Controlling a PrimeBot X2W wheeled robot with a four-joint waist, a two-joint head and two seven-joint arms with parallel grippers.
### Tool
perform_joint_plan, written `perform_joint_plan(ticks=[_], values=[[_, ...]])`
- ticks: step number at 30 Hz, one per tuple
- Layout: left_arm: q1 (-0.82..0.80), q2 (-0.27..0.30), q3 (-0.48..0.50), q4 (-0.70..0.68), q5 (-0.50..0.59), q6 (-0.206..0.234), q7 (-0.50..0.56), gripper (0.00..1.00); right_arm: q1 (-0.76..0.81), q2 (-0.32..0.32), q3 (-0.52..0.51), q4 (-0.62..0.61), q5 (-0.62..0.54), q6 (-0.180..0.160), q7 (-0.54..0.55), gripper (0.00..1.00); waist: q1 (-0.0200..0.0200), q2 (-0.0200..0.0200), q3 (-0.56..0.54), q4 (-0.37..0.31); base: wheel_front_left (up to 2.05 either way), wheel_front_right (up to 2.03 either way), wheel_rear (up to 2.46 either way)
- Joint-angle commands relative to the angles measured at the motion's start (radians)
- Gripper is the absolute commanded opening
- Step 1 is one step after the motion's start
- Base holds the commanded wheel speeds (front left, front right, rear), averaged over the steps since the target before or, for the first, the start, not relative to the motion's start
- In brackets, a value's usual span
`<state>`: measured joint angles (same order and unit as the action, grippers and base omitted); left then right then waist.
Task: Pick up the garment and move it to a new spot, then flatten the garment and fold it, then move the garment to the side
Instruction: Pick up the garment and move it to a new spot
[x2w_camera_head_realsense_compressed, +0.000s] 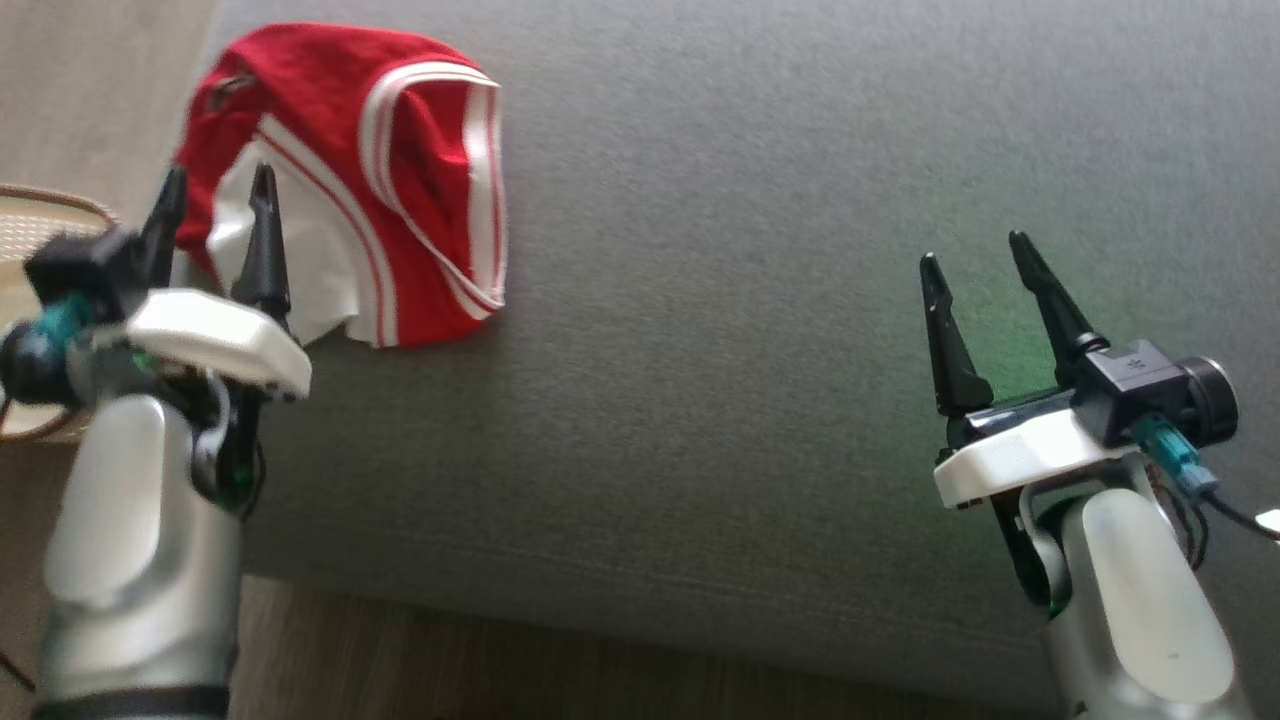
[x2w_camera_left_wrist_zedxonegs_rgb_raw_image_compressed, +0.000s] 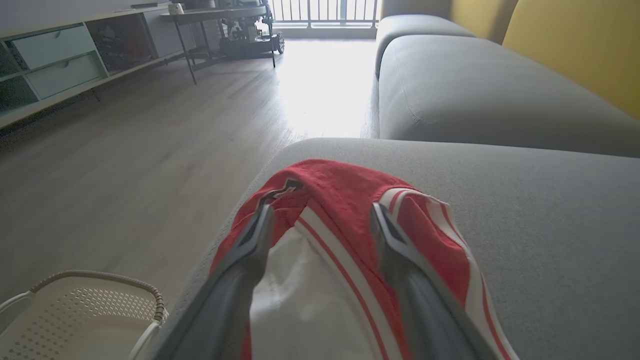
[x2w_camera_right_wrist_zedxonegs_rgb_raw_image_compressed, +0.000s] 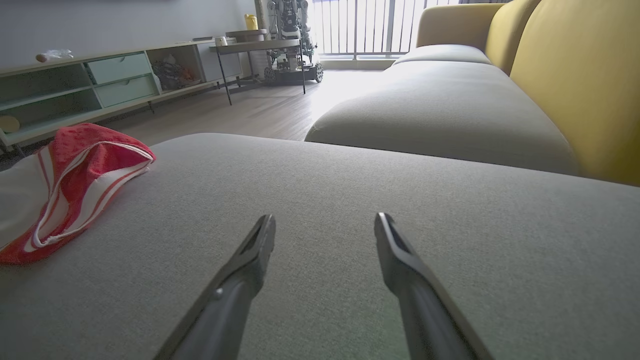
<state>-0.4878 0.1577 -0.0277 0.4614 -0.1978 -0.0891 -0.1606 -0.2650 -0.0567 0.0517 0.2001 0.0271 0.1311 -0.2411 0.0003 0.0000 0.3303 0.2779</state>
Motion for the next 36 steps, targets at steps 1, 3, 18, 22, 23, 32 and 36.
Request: perform_joint_plan(ticks=[1, 3, 18, 22, 23, 32, 36], values=[[-0.050, 0.050, 0.018, -0.001, -0.002, -0.004, 0.023, 1.00, -0.029, 0.006, 0.019, -0.041, -0.008, 0.000, 0.001, 1.00, -0.0003, 0.0000, 0.043, -0.041, 0.00, 0.00, 0.00], [-0.098, 0.064, 0.007, 0.050, -0.007, -0.012, 0.064, 1.00, -0.032, 0.006, 0.017, -0.053, -0.011, 0.000, 0.005, 1.00, -0.0003, 0.0000, 0.058, -0.053, 0.00, 0.00, 0.00], [-0.314, 0.115, -0.060, 0.373, -0.034, -0.035, 0.198, 0.00, -0.050, 0.006, 0.031, -0.088, -0.028, 0.000, 0.016, 1.00, -0.0003, 0.0000, 0.101, -0.102, 0.00, 0.00, 0.00], [-0.334, 0.125, -0.050, 0.388, -0.037, -0.025, 0.102, 0.00, -0.045, 0.006, 0.028, -0.081, -0.019, 0.000, 0.012, 1.00, -0.0003, 0.0000, 0.077, -0.104, 0.00, 0.00, 0.00], [-0.338, 0.131, -0.048, 0.390, -0.035, -0.019, 0.078, 0.00, -0.044, 0.006, 0.029, -0.077, -0.017, 0.000, 0.010, 1.00, -0.0003, 0.0000, 0.068, -0.105, 0.00, 0.00, 0.00], [-0.362, 0.164, 0.002, 0.235, -0.032, 0.056, -0.092, 0.00, -0.027, 0.006, 0.038, -0.033, 0.032, 0.000, -0.011, 1.00, -0.0003, 0.0000, -0.054, -0.108, 0.00, 0.00, 0.00], [-0.338, 0.166, 0.011, 0.091, -0.031, 0.060, -0.099, 0.00, -0.015, 0.006, 0.045, -0.013, 0.060, 0.000, -0.017, 1.00, -0.0003, 0.0000, -0.113, -0.117, 0.00, 0.00, 0.00]])
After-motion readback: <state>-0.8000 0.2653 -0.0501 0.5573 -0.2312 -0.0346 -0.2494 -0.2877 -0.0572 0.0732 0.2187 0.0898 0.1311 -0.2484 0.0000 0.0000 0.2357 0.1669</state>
